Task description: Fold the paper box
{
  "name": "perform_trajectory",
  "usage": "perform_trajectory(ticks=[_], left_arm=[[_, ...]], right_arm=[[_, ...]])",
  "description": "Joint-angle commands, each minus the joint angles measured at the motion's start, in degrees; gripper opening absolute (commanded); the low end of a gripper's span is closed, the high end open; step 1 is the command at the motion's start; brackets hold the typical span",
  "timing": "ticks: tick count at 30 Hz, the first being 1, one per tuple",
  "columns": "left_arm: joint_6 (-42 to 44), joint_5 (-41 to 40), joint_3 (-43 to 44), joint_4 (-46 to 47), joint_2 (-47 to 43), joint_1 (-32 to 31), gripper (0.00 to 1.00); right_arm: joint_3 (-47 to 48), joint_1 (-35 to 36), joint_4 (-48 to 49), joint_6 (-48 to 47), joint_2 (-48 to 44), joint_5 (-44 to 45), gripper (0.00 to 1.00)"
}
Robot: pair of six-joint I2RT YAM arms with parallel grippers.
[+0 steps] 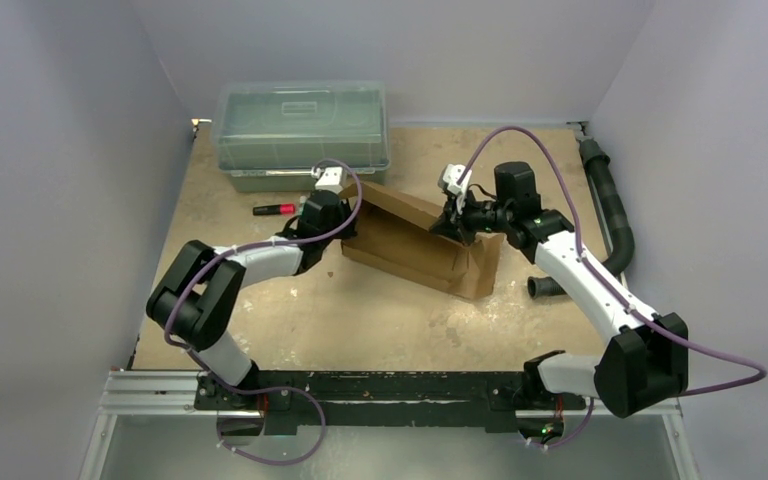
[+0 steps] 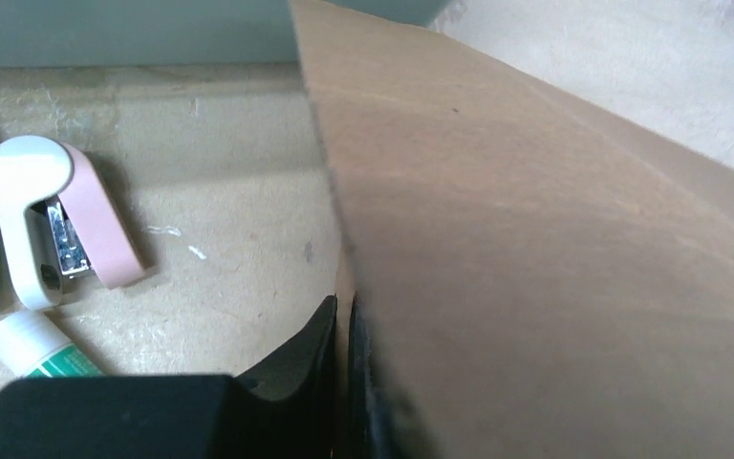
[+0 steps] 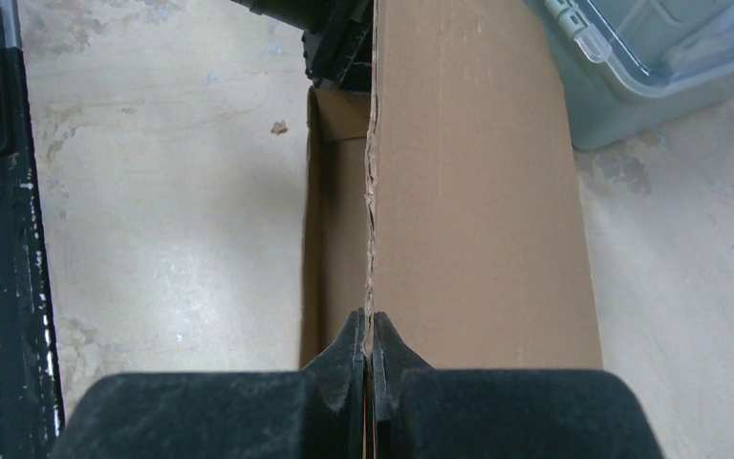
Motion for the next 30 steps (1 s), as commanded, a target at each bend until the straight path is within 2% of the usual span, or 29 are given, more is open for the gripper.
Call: perform_trajectory(ticks=[1, 5, 10, 14, 17, 22, 30], left_arm=[[2.9, -0.8, -2.1, 1.9, -1.1, -0.3, 0.00], [1.7, -5.4, -3.8, -2.6, -6.6, -4.0, 0.00], [-5.7, -11.1, -6.1, -11.6, -10.8, -8.9, 0.00], [-9.6, -10.2, -10.5, -11.2, -13.8, -9.5, 0.00], [-10.6, -9.8, -12.0, -11.0, -14.1, -10.0, 0.00], [-10.6, -7.9, -13.6, -10.3, -14.4, -10.7, 0.00], [-9.1, -6.2, -16.5, -9.9, -19.3, -11.5, 0.00]], right_arm=[[1.5, 0.1, 1.0, 0.6, -0.1, -4.6, 0.00], [2.6, 0.1, -3.3, -2.2, -1.0, -2.5, 0.01], [1.3, 0.1, -5.3, -5.9, -2.6, -1.0, 0.27], [1.1, 0.0, -3.2, -5.3, -2.4, 4.8, 0.52], [0.8, 0.1, -0.5, -3.2, -2.9, 8.9, 0.63], [1.8, -0.3, 2.7, 1.0, -3.5, 11.8, 0.62], [3.4, -0.6, 2.0, 2.7, -3.2, 7.9, 0.33]])
